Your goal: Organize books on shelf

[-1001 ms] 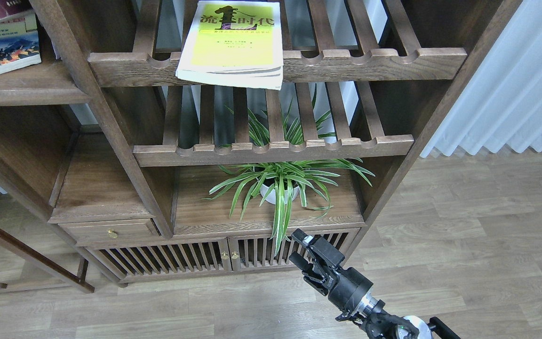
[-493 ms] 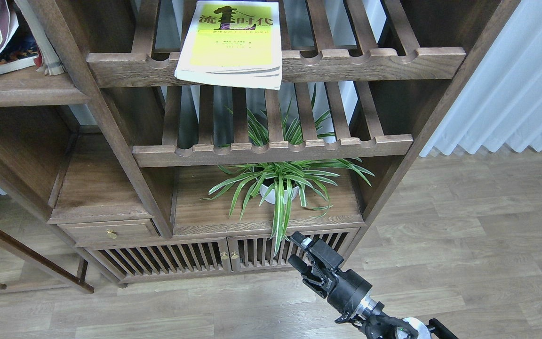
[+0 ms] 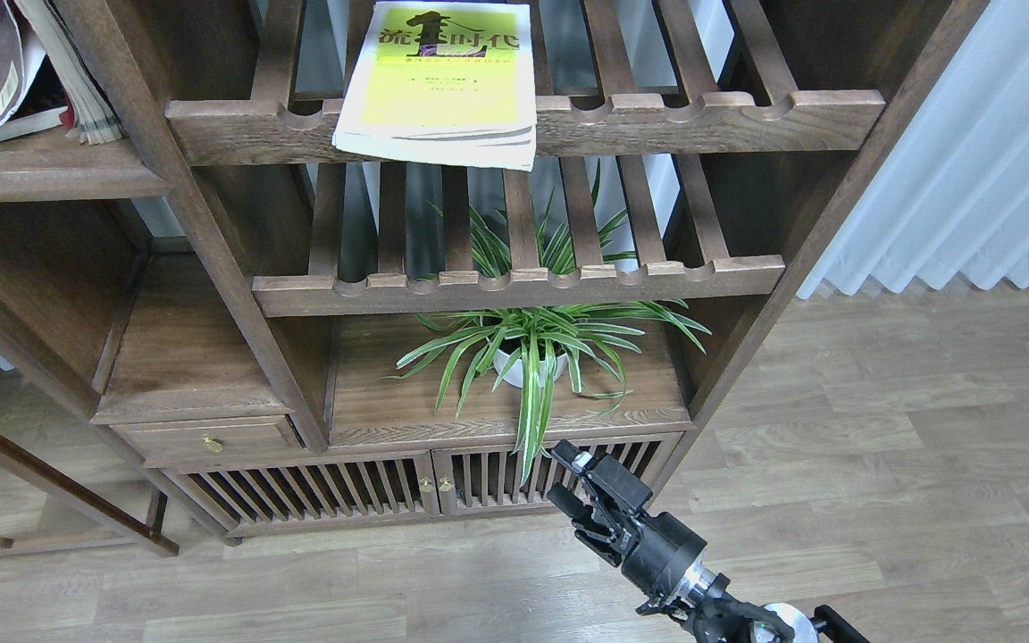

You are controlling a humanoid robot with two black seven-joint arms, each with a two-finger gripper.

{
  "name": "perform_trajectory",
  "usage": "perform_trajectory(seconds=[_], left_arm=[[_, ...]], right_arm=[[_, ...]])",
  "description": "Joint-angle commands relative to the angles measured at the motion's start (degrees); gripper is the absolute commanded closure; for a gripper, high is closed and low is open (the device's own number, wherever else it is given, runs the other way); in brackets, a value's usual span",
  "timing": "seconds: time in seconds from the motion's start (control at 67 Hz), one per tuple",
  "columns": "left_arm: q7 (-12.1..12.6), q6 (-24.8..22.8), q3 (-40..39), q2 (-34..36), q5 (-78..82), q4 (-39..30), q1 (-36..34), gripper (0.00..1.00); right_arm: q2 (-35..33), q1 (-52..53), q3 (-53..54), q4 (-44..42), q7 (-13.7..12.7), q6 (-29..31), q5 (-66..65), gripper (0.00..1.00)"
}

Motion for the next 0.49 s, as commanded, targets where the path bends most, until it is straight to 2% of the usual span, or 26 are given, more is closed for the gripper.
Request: perform_trajectory(seconds=[0.0,0.179,0.478], left_arm=[[0.0,0.0,0.1,1.4,0.1,-2.1,0.9,0.01],[0.0,0.0,1.1,3.4,2.0,-2.9,1.0,0.01],[0.0,0.0,7.7,7.2,2.3,-4.0,4.5,0.01]], right_arm=[[0.0,0.1,-0.1,0.0,0.0,0.0,0.0,0.00],[0.0,0.2,0.1,0.0,0.0,0.0,0.0,0.00],[0.0,0.4,0.4,-0.2,0.0,0.0,0.1,0.00]])
